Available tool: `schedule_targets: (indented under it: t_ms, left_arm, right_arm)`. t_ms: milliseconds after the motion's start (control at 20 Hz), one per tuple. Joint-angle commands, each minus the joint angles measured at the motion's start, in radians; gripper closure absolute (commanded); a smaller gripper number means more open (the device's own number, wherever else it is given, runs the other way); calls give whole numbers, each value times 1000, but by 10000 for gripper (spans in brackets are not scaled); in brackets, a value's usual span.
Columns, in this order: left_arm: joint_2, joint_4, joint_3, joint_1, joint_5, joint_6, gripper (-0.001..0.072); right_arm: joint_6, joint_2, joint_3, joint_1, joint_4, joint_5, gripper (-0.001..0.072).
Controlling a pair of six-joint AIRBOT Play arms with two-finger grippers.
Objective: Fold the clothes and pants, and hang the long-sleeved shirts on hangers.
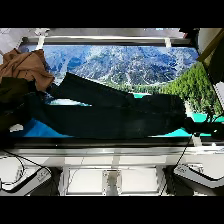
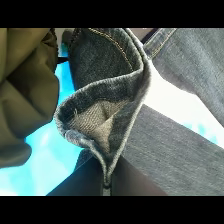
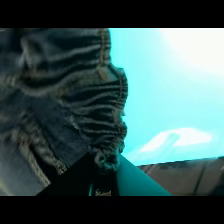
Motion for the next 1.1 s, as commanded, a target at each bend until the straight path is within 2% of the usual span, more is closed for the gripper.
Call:
schedule_targets:
  t_ms: [0,150,250,450,600,700,800,850,900,950,1000,1050]
  left_arm:
    - [55,150,32,0,-88,-95,691]
    - [138,238,34,0,-161,-124,691]
    - [179,249,32,0,-224,-155,691]
    - [221,252,-69,0,-237,-157,691]
    - [230,363,-218,0,-235,-171,691]
    - [229,439,-294,0,-209,-201,691]
    - [229,426,-319,0,-156,-221,690]
    - [229,389,-317,0,-125,-224,690]
    - [229,351,-310,0,-100,-224,666]
    - [229,304,-291,0,-79,-223,456]
    - [229,247,-257,0,-65,-223,185]
    - [229,160,-203,0,-51,-200,116]
  right_arm:
    - [8,58,190,-2,-146,181,650]
    - [35,94,405,-45,-293,363,651]
    - [38,107,473,-83,-332,407,651]
    - [56,111,346,-117,-362,397,651]
    - [57,111,233,-117,-524,352,651]
    - [63,111,220,-117,-557,347,651]
    - [120,111,221,-117,-560,352,649]
    - [141,111,221,-117,-561,360,568]
    - [163,111,227,-117,-560,373,330]
    - [179,111,248,-116,-560,393,210]
    - [192,111,285,-116,-560,416,210]
    - [197,111,336,-116,-553,423,210]
